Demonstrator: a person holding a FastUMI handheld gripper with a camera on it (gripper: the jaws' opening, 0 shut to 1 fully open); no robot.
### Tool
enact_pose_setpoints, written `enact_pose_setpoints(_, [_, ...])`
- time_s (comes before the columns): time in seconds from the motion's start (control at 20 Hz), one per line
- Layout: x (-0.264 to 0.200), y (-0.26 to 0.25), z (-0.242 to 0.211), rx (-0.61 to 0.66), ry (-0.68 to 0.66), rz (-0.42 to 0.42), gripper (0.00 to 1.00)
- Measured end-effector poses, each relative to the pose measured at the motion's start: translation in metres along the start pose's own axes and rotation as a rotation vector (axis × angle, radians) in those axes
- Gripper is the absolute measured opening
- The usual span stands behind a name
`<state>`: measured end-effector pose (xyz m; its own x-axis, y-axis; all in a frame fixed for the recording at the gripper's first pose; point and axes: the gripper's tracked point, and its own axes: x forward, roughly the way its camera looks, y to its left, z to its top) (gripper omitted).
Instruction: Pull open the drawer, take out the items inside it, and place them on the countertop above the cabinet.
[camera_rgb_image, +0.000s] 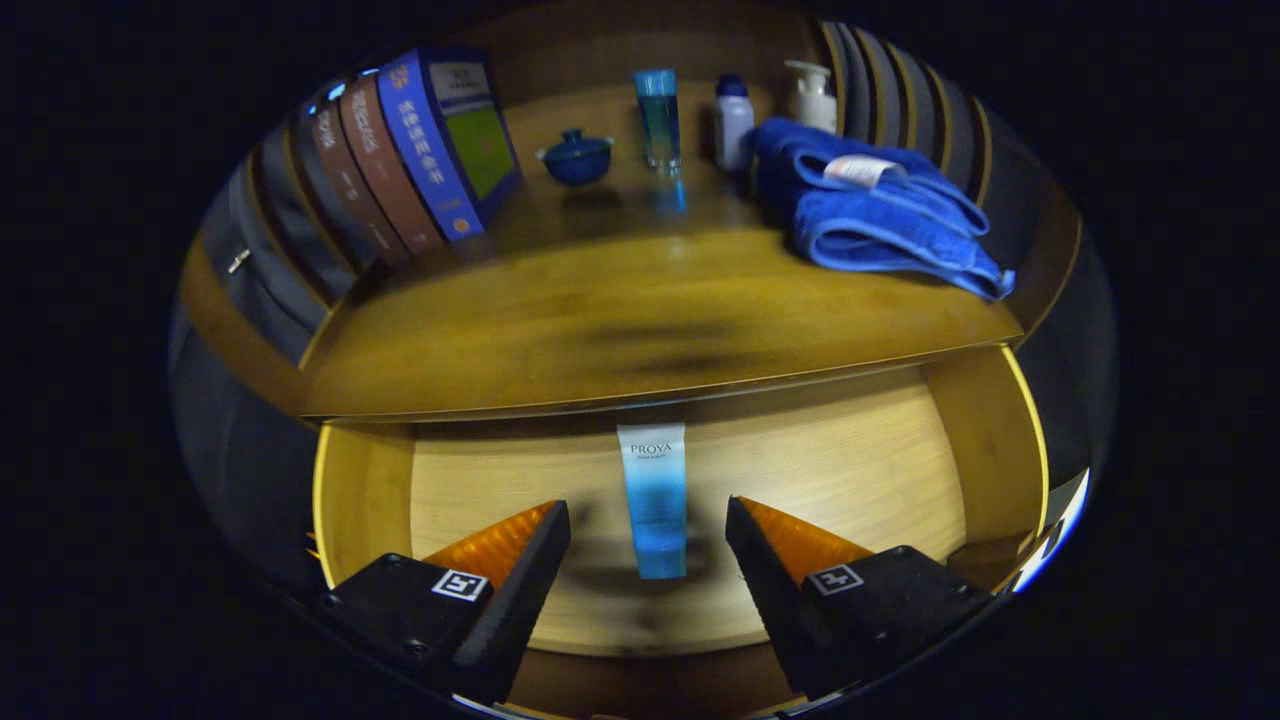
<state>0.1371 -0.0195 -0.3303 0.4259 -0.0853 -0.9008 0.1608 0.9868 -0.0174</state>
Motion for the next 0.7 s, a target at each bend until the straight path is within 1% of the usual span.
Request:
enact_pose_setpoints(0.15, [0.024, -0.005, -0.004, 0.045, 0.099, -0.014, 0.99])
enact_pose_setpoints(0.3, [0.043, -0.008, -0.008, 0.033, 0.180, -0.038, 0.98])
enact_pose_setpoints(0.4, [0.050, -0.001, -0.010, 0.012, 0.212, -0.048, 0.88])
enact_pose_setpoints(0.55, [0.064, -0.007, -0.018, -0.013, 0.240, -0.074, 0.72])
enact_pose_setpoints(0.6, [0.061, -0.004, -0.010, -0.015, 0.224, -0.053, 0.67])
enact_pose_setpoints(0.7, [0.063, -0.002, -0.016, -0.031, 0.228, -0.054, 0.57])
